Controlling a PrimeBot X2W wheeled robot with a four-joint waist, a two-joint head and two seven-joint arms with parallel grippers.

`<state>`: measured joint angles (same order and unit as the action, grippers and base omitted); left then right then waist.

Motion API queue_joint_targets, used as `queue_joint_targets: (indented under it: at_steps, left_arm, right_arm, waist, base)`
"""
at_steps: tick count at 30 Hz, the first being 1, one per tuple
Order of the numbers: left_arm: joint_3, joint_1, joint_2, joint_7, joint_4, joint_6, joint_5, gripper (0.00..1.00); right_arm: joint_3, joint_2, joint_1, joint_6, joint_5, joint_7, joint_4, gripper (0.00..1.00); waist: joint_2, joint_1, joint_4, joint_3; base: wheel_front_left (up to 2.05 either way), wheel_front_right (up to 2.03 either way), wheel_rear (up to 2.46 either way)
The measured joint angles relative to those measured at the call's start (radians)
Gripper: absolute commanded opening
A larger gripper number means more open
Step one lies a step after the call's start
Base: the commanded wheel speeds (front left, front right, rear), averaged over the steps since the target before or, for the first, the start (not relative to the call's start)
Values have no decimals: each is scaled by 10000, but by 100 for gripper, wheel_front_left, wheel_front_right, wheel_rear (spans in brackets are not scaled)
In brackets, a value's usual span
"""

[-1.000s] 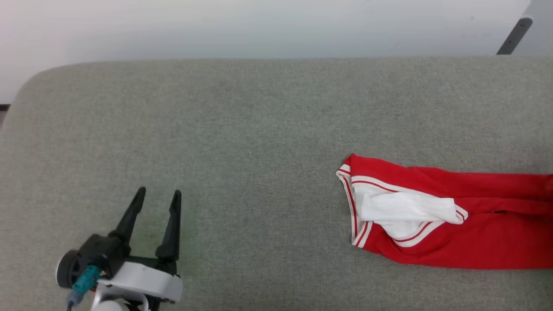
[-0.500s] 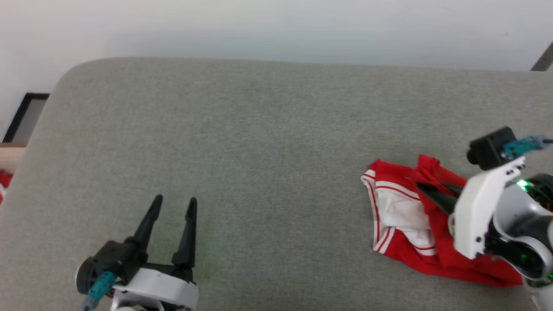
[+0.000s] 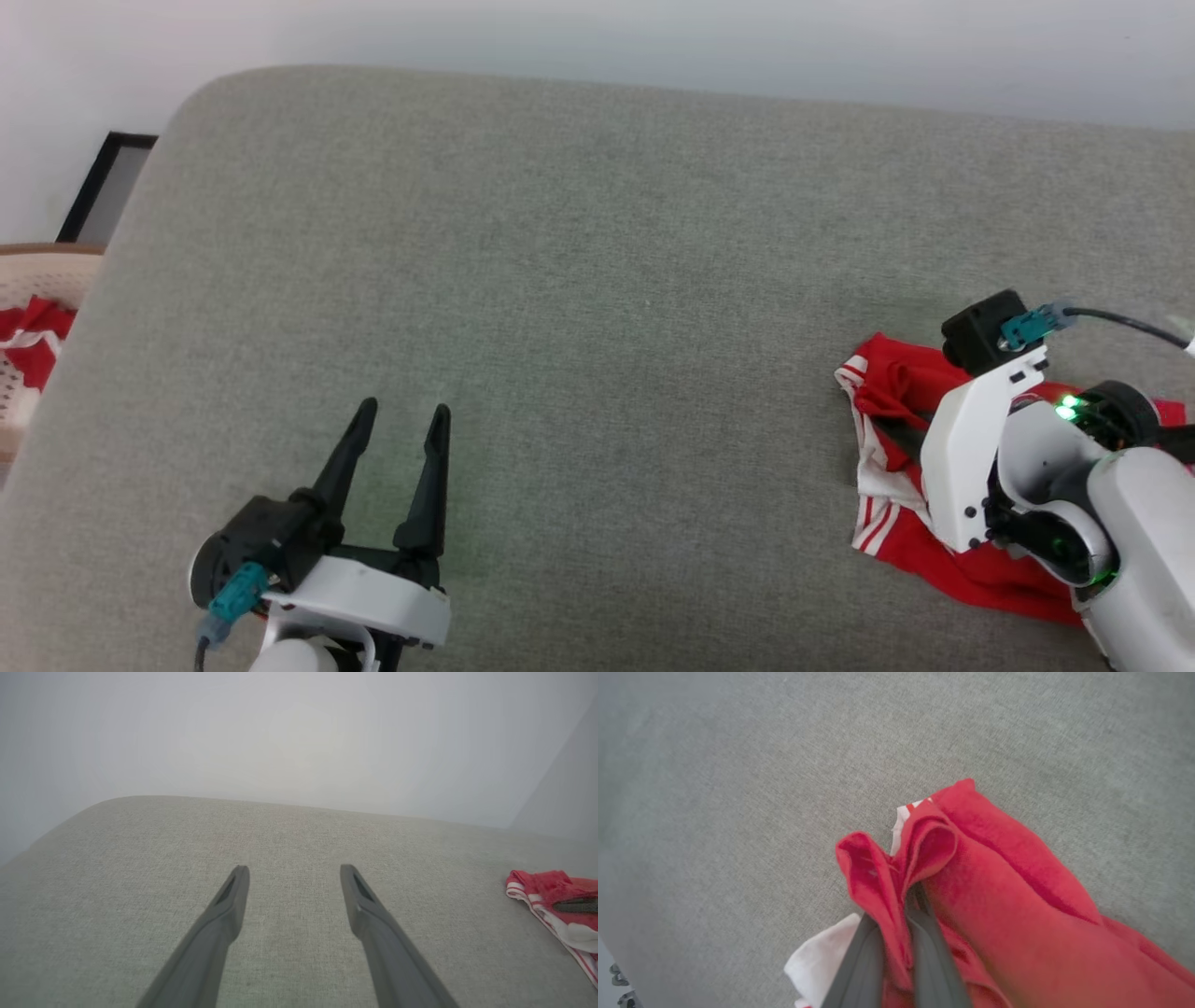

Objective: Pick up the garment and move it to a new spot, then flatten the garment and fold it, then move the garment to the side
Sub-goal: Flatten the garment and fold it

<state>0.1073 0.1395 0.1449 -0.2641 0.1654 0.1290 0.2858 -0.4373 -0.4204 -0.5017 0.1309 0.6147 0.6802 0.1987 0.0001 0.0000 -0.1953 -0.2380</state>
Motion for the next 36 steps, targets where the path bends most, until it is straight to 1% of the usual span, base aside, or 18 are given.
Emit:
queue_joint_targets:
  at_steps: [4, 5, 6, 7, 8, 9, 13, 17, 21, 25, 33, 36]
  left_arm:
    - [12, 20, -6, 0, 100, 0, 48, 100]
    - [8, 19, -2, 0, 128, 0, 52, 100]
    - [-2, 17, 8, 0, 161, 0, 69, 100]
    - [-10, 15, 27, 0, 190, 0, 96, 100]
    - [-4, 12, 59, 0, 219, 0, 138, 100]
    - [8, -4, 90, 0, 242, 0, 153, 100]
    - [25, -175, 207, 0, 328, 0, 224, 100]
    - [111, -287, 316, 0, 435, 0, 314, 100]
    - [140, -435, 334, 0, 600, 0, 426, 100]
    - [84, -519, 318, 0, 988, 0, 569, 100]
    - [-236, -684, 334, 0, 1467, 0, 715, 100]
    - [-454, -714, 364, 0, 1478, 0, 646, 100]
  right_arm:
    - [-314, 109, -124, 0, 92, -456, 510, 0]
    - [-391, 150, -192, 0, 117, -568, 596, 9]
    - [-491, 174, -251, 0, 155, -658, 671, 32]
    - [-575, 192, -277, 0, 219, -775, 706, 47]
    - [-604, 221, -282, 0, 334, -903, 752, 83]
    - [-617, 249, -287, 0, 485, -972, 819, 100]
    - [-698, 222, -305, 0, 955, -1271, 836, 100]
    - [-704, -94, -231, 0, 1383, -1910, 593, 100]
    - [-610, -573, 62, 0, 1605, -2976, 560, 100]
    - [-430, -938, 453, 0, 1429, -4335, 1164, 100]
    - [63, -637, 850, 0, 901, -7154, 2771, 100]
    - [153, -476, 897, 0, 591, -8050, 3110, 100]
  waist:
    - [0, 0, -62, -13]
    - [0, 0, -52, 12]
    - [0, 0, -35, 48]
    - [0, 0, -8, 93]
    - [0, 0, 25, 146]
    - [0, 0, 59, 204]
    - [0, 0, 255, 483]
    - [0, 0, 542, 774]
    - [0, 0, 892, 1044]
    - [0, 0, 1252, 1302]
    - [0, 0, 1920, 1864]
    - [0, 0, 2136, 2072]
  base:
    - [0, 0, 0]
    - [0, 0, 0]
    - [0, 0, 0]
    - [0, 0, 0]
    - [0, 0, 0]
    - [0, 0, 0]
    - [0, 0, 0]
    - [0, 0, 0]
    - [0, 0, 0]
    - [0, 0, 0]
    - [0, 0, 0]
    - [0, 0, 0]
